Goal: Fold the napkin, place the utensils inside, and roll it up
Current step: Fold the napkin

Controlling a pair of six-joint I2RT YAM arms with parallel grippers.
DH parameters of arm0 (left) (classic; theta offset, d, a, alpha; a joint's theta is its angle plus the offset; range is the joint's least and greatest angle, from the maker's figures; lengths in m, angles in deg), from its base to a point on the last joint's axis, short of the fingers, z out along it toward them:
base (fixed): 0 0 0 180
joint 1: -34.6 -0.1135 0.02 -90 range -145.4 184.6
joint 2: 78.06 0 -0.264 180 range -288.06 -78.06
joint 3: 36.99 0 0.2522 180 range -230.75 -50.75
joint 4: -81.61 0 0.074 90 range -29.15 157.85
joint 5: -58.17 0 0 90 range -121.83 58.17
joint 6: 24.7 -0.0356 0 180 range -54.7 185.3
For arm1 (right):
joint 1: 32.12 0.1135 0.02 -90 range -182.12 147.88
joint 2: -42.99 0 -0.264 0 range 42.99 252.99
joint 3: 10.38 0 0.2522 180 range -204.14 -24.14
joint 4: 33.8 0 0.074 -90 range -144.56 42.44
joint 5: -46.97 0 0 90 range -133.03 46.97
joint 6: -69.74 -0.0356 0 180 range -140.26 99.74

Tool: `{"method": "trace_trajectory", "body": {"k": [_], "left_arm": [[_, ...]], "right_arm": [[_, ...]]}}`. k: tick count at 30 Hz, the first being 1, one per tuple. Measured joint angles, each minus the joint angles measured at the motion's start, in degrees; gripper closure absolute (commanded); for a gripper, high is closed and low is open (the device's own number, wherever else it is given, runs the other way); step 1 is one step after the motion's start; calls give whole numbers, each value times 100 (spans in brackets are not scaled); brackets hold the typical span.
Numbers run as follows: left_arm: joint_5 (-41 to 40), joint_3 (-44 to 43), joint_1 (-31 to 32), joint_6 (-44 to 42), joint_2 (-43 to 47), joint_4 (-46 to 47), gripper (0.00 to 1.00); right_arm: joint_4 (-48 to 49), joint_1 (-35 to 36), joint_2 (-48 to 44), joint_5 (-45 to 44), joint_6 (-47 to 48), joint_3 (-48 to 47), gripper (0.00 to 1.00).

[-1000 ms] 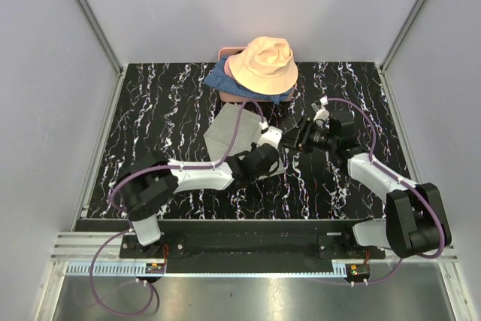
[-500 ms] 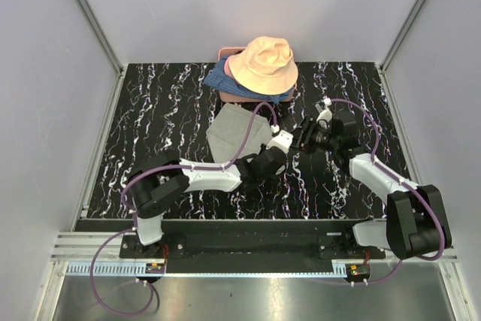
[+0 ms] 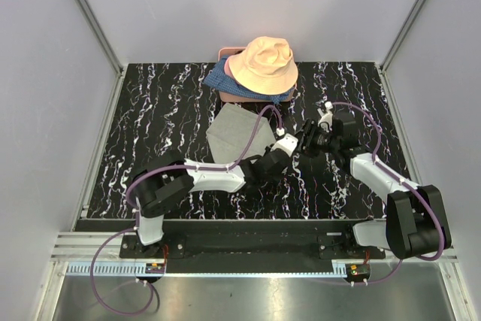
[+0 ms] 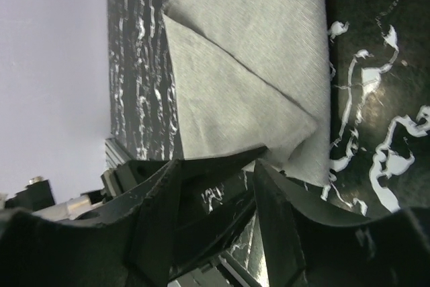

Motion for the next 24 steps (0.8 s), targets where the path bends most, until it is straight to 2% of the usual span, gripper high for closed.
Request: {"method": "trace_trajectory", "body": {"k": [2,8,9,12,15,18,20,24], "left_arm": [[146,0,33,13,13,4,46],[673,216,98,35,433,-9,27],[817,299,160,15,570,13,22],[1010,551,374,2,1003,83,15],[1078,988,501,83,1657,170,14],[1029,1379,282,361,2218,120,14],[1049,1692,-83,680,2557,81,16],[1093,2621,-1244,1412,3287,35,18]], "right_arm": [[-210,-11,-2,-68,125,-24,41],[-621,-50,85,-136,389,-402,41],[-614,-44,179,-138,420,-525,41],[-557,-24,522,-125,557,-807,41],[-562,-24,968,-79,717,-960,41],[-623,-24,1331,-26,850,-1016,40],[-671,-22,1545,37,918,-1025,40],[-765,-4,1895,144,1043,-1023,39]]}}
